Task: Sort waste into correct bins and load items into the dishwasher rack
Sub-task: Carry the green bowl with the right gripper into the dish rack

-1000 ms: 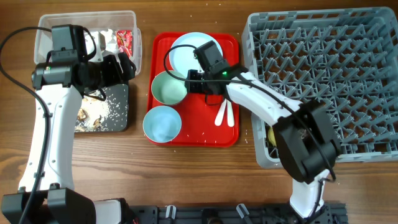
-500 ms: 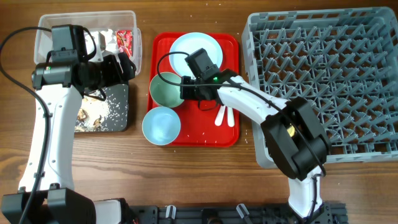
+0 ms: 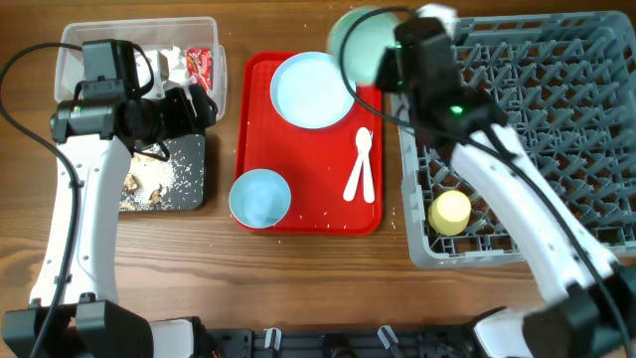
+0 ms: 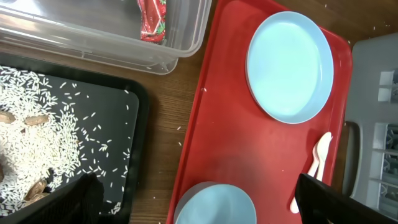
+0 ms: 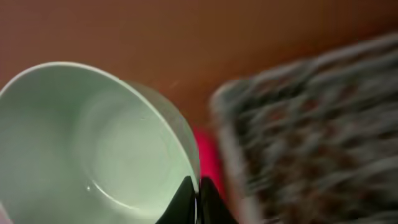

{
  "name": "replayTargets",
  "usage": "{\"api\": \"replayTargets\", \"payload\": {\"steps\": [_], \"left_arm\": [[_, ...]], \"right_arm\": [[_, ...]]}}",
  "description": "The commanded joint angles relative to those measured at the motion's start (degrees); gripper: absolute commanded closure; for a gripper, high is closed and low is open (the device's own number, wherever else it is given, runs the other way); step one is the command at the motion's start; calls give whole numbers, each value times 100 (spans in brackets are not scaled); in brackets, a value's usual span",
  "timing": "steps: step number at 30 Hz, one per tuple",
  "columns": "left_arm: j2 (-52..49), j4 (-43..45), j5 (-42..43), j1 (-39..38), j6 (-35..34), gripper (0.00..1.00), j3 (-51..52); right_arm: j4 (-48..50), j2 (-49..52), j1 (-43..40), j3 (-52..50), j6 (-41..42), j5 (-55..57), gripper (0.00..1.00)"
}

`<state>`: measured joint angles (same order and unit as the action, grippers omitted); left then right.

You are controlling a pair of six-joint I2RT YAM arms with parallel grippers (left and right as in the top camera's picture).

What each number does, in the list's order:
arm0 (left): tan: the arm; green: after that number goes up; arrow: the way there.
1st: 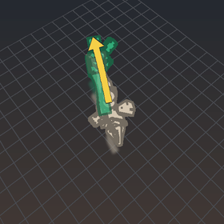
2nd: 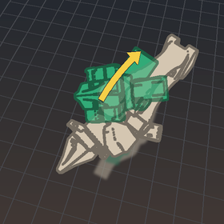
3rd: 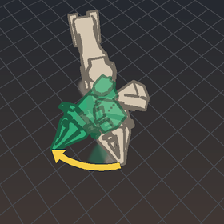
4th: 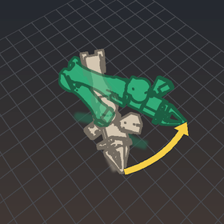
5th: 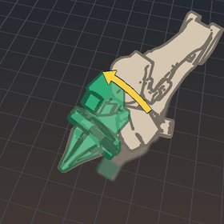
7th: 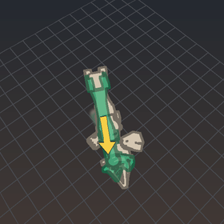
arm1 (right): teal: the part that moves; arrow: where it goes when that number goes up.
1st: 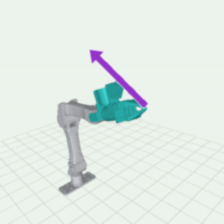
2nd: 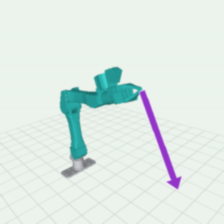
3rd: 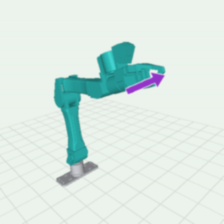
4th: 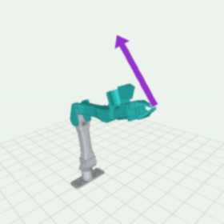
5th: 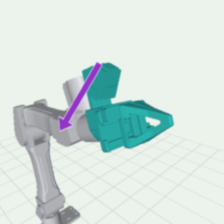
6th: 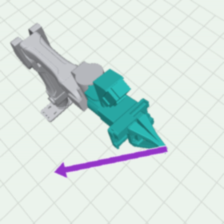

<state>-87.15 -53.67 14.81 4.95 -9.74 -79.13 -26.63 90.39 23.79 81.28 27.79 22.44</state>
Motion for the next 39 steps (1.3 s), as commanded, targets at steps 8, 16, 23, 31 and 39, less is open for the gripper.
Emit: {"api": "replayTargets", "payload": {"steps": [8,16,23,31,39], "left_arm": [[15,0,-33,15,31,0,-81],[13,0,-33,15,31,0,-81],[15,0,-33,15,31,0,-81],[13,0,-33,15,31,0,-81],[13,0,-33,15,31,0,-81]], "right_arm": [[2520,1213,-42,57,-4966,4769,96],[4741,2706,-179,57,-8218,5965,96],[4739,2931,-280,-70,-8054,5954,96],[4111,2931,-107,-105,-7989,5499,96],[3604,2931,-74,-105,-7385,5088,95]]}}
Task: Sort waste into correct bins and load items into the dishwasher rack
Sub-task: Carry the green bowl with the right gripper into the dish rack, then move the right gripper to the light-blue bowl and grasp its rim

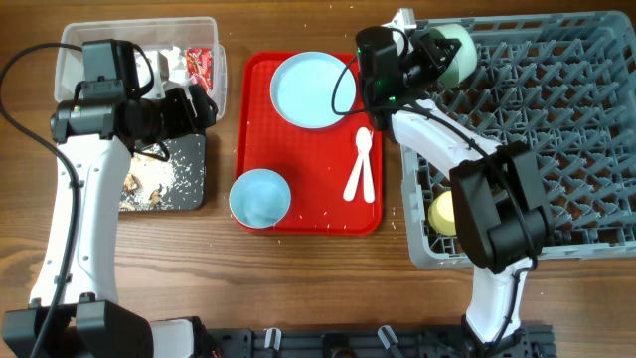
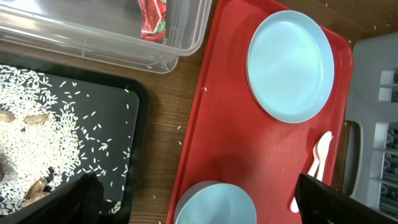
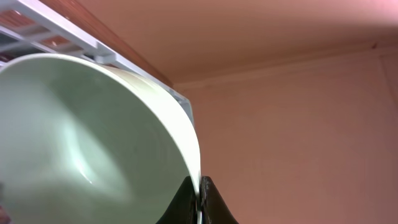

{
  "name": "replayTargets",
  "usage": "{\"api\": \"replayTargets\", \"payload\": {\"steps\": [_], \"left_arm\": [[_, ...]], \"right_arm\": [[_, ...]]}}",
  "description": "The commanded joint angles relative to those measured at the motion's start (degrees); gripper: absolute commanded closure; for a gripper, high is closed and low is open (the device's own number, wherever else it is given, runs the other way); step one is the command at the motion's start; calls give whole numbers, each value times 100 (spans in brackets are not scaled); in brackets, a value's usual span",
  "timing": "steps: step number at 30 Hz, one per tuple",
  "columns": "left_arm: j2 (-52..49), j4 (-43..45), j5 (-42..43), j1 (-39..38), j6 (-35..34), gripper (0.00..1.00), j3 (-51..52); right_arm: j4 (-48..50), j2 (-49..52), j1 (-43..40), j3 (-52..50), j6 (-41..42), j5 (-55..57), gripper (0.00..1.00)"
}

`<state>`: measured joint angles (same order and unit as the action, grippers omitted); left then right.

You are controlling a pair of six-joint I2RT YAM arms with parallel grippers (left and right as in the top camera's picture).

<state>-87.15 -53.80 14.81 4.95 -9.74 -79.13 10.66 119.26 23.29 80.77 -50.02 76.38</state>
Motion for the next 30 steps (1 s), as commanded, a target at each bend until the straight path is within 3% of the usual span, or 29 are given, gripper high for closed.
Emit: {"api": "replayTargets", "payload": {"steps": [1,4,5,6,9,13,22,24,30], "left_arm": [[15,13,-33,15,31,0,-81],[15,13,-33,15,31,0,-81],[15,13,-33,15,31,0,-81],[13,13,-33,15,31,0,-81],[13,13,-33,15,31,0,-81],[15,13,-33,15,28,0,-81],[15,13,-33,15,31,0,-81],[15,13,-33,15,31,0,-81],[15,13,-33,15,31,0,-81]], "right_arm": [[-129,44,-15,-55,393,-306,95],[-131,44,44,-55,393,-382,89],[-136,44,66,-55,396,-487,72],[-144,44,81,-55,411,-531,71],[-238,44,155,-55,411,-732,54],[-437,44,280,-55,507,-1012,43],[-407,-70,431,-37,647,-1401,27],[-426,-186,437,-37,831,-1493,27],[-719,-1108,619,-35,1777,-2787,14]]}}
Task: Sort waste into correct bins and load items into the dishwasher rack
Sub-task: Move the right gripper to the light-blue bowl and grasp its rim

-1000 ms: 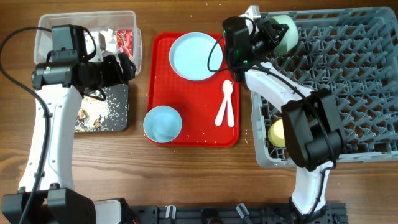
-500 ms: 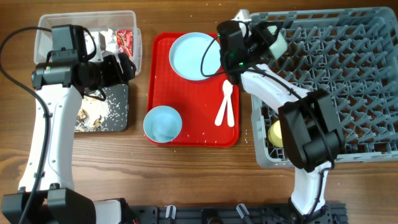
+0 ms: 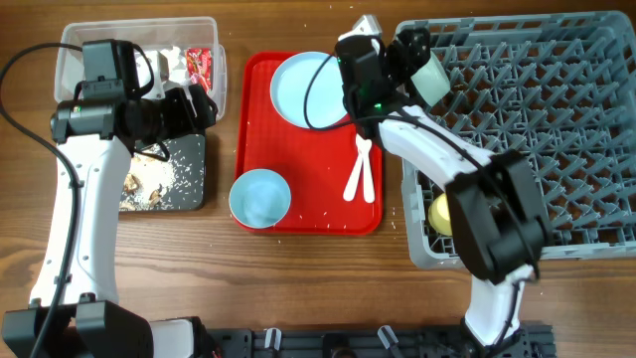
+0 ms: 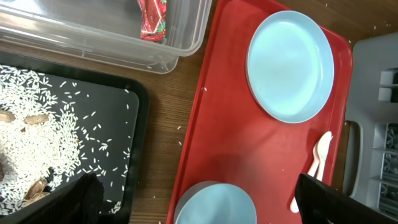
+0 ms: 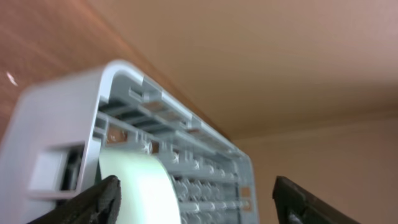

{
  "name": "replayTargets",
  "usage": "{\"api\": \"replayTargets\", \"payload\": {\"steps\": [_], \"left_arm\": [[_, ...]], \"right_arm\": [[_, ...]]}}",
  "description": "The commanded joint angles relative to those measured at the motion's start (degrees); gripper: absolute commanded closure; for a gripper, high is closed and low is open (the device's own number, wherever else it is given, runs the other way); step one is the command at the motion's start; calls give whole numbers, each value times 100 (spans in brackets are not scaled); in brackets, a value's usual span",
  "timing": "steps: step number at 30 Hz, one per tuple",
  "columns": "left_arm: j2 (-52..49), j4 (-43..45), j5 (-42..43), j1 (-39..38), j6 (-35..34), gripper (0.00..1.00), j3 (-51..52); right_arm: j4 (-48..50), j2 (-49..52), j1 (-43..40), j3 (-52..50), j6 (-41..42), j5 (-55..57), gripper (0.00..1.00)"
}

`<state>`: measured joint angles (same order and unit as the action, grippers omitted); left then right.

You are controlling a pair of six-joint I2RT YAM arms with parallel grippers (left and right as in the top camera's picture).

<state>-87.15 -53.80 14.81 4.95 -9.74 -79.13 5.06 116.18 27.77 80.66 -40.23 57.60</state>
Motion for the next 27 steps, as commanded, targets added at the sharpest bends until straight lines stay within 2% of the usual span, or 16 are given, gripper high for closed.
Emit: {"api": "replayTargets", "payload": {"steps": [1,3,4,9,13,17,19,22,27], "left_arm": [[13,13,-33,15,31,0,-81],[15,13,-33,15,31,0,-81],[13,13,-33,15,31,0,-81],[13,13,-33,15,31,0,-81],[13,13,-33,15,31,0,-81],[13,13,-33,15,31,0,-81],[13,13,-33,15,31,0,-81],[15,13,-33,15,31,0,-81],[15,13,-33,15,31,0,-81]], "right_arm": [[-385,-962,210,-24,1169,-1257,13],[-942,-1259,273,-24,2094,-2159,11],[-1379,-1432,282,-26,2830,-3051,11],[-2406,-1576,282,-26,4898,-6063,11],[-3080,-1399,310,-63,6745,-7748,13],[-3217,-1102,564,-168,7405,-7962,16],[-3213,-942,732,-214,7541,-7954,26],[-3222,-525,994,-286,8102,-7899,35],[-3366,-79,1108,-315,8262,-8091,48]]}}
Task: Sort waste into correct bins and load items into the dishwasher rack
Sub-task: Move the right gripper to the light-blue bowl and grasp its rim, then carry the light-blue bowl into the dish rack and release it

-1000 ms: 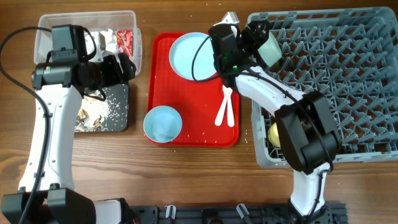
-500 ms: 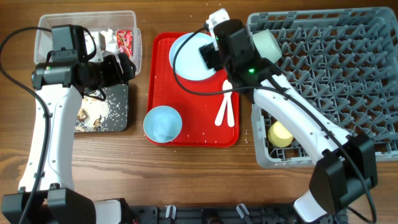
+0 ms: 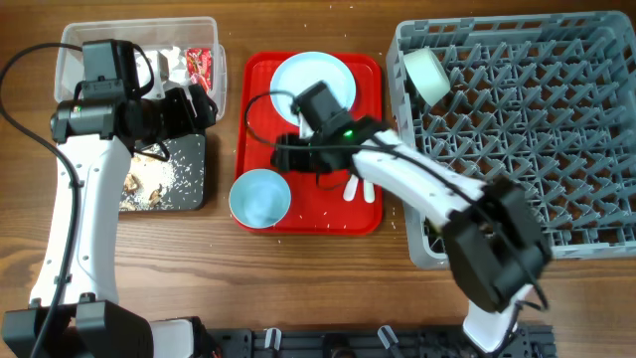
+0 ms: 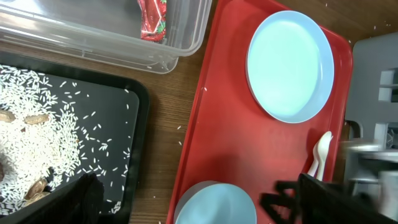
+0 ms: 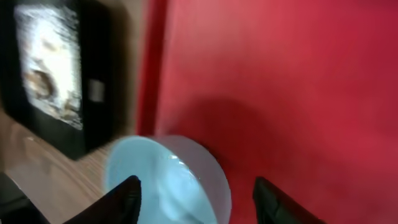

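Note:
A pale green bowl [image 3: 424, 75] stands on edge in the far left corner of the grey dishwasher rack [image 3: 527, 129]. On the red tray [image 3: 260, 109] lie a blue plate [image 4: 289, 65], a blue bowl [image 3: 260, 197] and white spoons [image 4: 320, 155]. My right gripper [image 3: 281, 156] hangs open just above the blue bowl [image 5: 168, 180], empty; its fingers [image 5: 126, 198] straddle the bowl's far rim. My left gripper [image 3: 199, 104] is open and empty over the gap between black tray and red tray.
A black tray [image 3: 164, 174] with rice and scraps lies left of the red tray. Behind it stands a clear bin [image 3: 139, 45] holding a red wrapper [image 4: 152, 18]. The right arm reaches across the rack's near left corner.
My right gripper was open at the rack's far left corner beside the green bowl; now it is over the red tray, at the blue bowl. The left arm has not moved.
My right gripper held the green bowl beyond the tray's far right corner, then at the rack's far left corner. Later the bowl stood in the rack and the gripper was open beside it. Now that gripper hangs over the blue bowl.

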{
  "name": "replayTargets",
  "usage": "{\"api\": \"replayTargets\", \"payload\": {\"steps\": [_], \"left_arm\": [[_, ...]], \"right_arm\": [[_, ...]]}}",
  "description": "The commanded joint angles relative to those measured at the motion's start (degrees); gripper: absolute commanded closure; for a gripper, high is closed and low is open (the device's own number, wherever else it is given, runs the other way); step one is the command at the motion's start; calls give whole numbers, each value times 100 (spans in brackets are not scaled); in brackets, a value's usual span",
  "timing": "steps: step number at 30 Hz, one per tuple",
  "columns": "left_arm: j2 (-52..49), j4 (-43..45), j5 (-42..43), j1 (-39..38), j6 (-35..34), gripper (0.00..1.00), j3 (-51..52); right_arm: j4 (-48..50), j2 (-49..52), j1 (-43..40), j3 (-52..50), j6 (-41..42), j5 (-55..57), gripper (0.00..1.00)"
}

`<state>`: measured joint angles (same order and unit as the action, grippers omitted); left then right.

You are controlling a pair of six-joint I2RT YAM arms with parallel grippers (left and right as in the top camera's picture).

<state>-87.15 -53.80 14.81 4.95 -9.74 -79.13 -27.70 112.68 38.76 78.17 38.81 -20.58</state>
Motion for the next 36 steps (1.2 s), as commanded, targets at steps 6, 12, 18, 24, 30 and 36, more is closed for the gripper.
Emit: {"api": "replayTargets", "payload": {"steps": [6,12,18,24,30,36], "left_arm": [[15,13,-33,15,31,0,-81],[15,13,-33,15,31,0,-81],[15,13,-33,15,31,0,-81],[15,13,-33,15,31,0,-81],[15,13,-33,15,31,0,-81],[15,13,-33,15,31,0,-81]], "right_arm": [[-260,380,22,-68,334,-332,69],[-299,380,28,-68,328,-238,96],[-339,350,-9,-55,190,-50,96],[-601,-590,-542,-37,-319,385,96],[-1399,-2232,-1248,-37,-721,2564,96],[-3370,-3598,-1366,-39,-938,7622,96]]}}
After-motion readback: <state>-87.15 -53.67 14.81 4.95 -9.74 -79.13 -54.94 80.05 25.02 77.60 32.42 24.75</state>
